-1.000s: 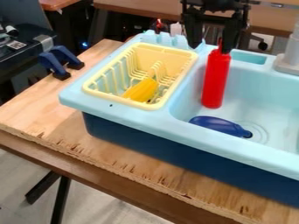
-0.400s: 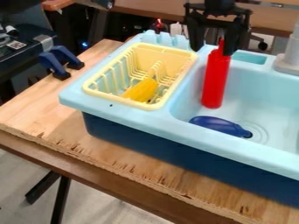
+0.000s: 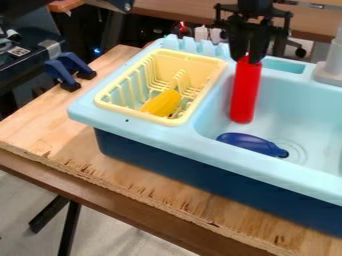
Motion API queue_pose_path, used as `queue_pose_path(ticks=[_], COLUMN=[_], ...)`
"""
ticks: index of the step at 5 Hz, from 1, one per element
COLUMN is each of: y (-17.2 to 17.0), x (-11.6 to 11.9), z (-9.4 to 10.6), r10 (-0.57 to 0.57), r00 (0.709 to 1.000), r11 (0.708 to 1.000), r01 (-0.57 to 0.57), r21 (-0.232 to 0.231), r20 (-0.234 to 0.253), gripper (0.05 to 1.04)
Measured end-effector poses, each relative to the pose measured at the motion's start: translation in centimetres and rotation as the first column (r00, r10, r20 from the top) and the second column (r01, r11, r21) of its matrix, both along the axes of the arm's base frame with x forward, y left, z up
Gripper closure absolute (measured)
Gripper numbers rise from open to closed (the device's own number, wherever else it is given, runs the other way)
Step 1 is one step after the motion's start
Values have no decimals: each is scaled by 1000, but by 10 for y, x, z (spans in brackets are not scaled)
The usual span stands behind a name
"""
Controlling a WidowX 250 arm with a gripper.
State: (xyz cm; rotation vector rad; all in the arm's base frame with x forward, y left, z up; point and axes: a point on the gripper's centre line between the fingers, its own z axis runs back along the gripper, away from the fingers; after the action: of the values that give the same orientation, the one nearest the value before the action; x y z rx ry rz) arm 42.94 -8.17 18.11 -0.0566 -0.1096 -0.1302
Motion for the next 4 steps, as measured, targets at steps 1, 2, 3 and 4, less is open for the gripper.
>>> queue_pose_path(ticks=[1, 2, 3, 4], y=[0, 1, 3, 7], x=[-1, -2, -6, -20], z=[-1, -2, -1, 2], r10=[2, 8, 10, 15], r00=[1000, 1000, 1000, 1000], r11=[1000, 1000, 1000, 1000], r01=[-2, -8, -10, -15], r21=[1, 0, -10, -8], r20=[-1, -2, -7, -11], gripper=[889, 943, 943, 943])
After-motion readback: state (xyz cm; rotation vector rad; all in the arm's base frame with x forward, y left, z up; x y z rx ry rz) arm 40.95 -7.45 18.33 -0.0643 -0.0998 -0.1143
